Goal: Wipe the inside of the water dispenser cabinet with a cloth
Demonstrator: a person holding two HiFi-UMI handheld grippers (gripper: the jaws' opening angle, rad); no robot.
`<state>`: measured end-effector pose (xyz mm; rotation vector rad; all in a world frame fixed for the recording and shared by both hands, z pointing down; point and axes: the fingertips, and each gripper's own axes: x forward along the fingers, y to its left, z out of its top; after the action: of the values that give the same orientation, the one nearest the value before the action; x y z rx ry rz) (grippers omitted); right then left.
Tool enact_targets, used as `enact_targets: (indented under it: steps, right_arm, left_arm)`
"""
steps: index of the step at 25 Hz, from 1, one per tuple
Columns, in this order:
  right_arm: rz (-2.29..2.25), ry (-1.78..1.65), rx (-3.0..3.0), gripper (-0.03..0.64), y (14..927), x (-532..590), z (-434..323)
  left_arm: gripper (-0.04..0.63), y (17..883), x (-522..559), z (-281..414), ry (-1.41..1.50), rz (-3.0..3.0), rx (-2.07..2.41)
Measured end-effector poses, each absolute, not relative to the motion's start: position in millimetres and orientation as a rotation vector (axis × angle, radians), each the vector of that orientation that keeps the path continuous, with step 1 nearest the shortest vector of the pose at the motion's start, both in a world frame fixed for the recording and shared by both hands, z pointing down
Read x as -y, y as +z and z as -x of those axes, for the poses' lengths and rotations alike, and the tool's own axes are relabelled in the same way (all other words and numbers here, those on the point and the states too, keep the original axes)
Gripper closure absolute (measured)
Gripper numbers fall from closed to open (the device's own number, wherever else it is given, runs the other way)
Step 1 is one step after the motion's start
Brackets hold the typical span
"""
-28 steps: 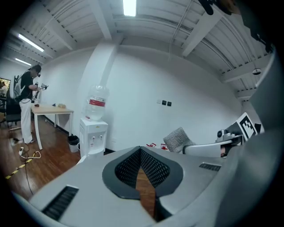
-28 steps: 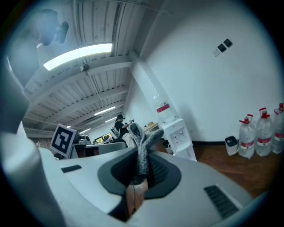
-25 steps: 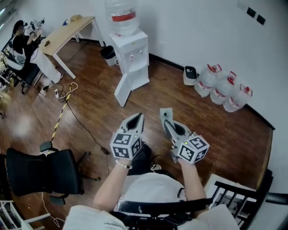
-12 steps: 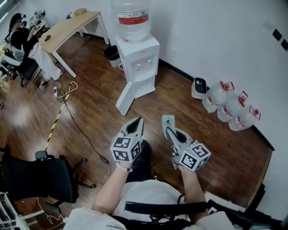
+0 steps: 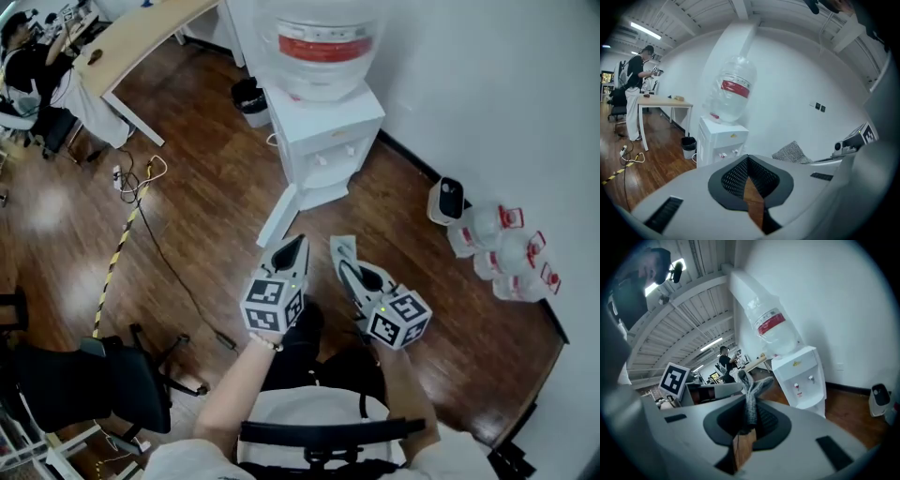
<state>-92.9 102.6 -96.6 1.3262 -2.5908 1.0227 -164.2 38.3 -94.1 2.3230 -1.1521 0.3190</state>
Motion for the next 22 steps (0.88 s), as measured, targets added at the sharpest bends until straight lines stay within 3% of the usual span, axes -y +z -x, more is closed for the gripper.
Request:
enact_targets:
  steps: [10, 22]
  right_arm:
    - [-1.145, 1.057, 2.560, 0.584, 1.6, -17.8, 75.0]
    - [-0.994, 0.896, 2.645, 0.584, 224.4, 50.7, 50.5]
  left_arm:
    - [0.598, 13.0, 37.3, 151.6, 0.335, -2.200, 1.231]
    - [0.598, 236.7, 87.8, 130.7, 0.307, -2.154, 1.356]
